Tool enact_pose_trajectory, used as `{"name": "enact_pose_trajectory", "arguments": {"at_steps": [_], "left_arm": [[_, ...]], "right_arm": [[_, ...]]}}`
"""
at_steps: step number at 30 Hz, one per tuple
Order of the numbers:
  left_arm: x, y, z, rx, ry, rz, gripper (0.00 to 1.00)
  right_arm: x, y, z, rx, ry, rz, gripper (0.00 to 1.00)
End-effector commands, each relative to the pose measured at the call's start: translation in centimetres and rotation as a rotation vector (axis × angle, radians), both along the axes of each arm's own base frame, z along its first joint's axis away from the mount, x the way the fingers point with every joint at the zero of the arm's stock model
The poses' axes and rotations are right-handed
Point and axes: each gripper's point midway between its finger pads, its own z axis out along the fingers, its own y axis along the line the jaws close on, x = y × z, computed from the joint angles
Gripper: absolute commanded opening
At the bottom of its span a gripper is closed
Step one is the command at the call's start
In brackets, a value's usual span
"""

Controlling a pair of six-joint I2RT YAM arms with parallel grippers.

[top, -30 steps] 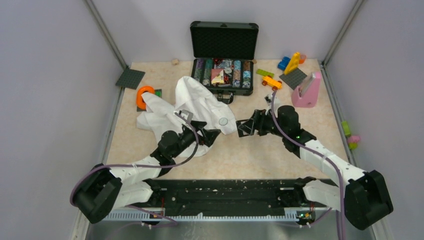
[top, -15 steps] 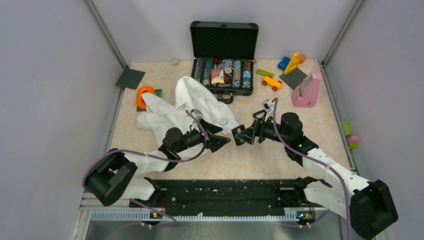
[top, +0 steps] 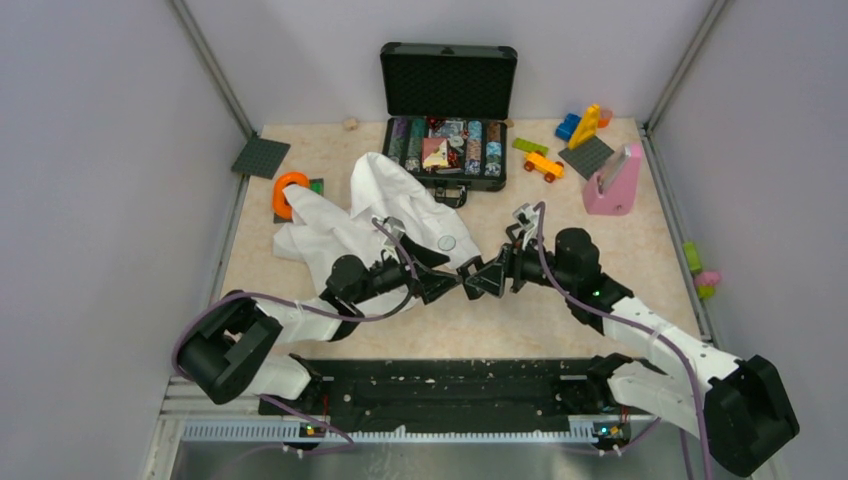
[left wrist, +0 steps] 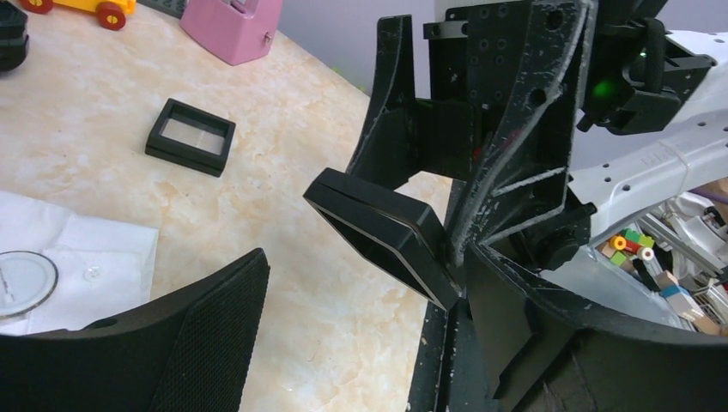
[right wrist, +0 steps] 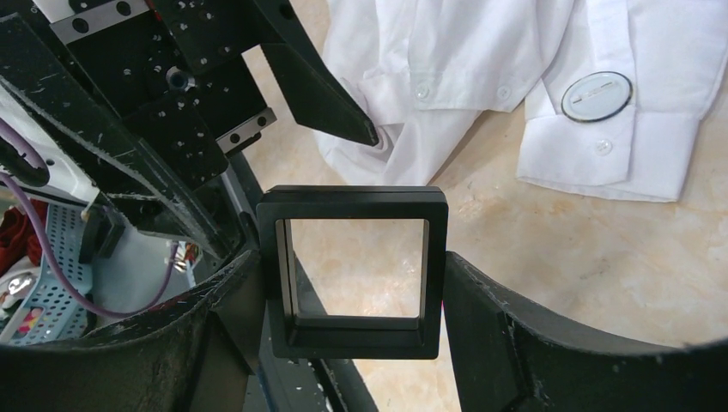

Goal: Remove the brooch from the garment
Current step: Open the brooch box.

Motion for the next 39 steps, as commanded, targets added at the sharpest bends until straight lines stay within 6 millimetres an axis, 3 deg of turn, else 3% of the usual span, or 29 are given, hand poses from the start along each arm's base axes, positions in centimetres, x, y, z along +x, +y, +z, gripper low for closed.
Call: {"name": "enact_pose_trajectory", "arguments": {"at_steps": [1,13,21,25,34,39], "left_arm": [[1.4,-0.1,1.5,-0.003,-0.049,0.052,0.86],[3.6,0.6,-0.2,0.044,0.000,0.160,0.84],[5.0,2.1,-1.0,0.089,0.025,0.245,0.83],[5.4,2.8,-0.9,0.068,0.055,0.250,0.82],[1.6,2.3,3.1,-0.097,-0.034,0.052,0.83],[0.0,1.6,4.0,-0.144,-0.039,-0.065,0.82]], "right_arm": [[0.0,0.8,1.5,0.026,-0.073,0.033,0.46],[-0.9,0.5,4.3,0.082,-0.116,0.035,0.45],[-0.7,-0.6,7.1,0.123,-0.164,-0.046,0.45],[-0.7,-0.7,7.6,0.136,-0.160,-0.059,0.45],[-0.2,-0.6,6.2,0.145,-0.113,-0.089,0.44],[-0.6,-0.1,6.6,0.203,-0.099,-0.062,0.44]]}}
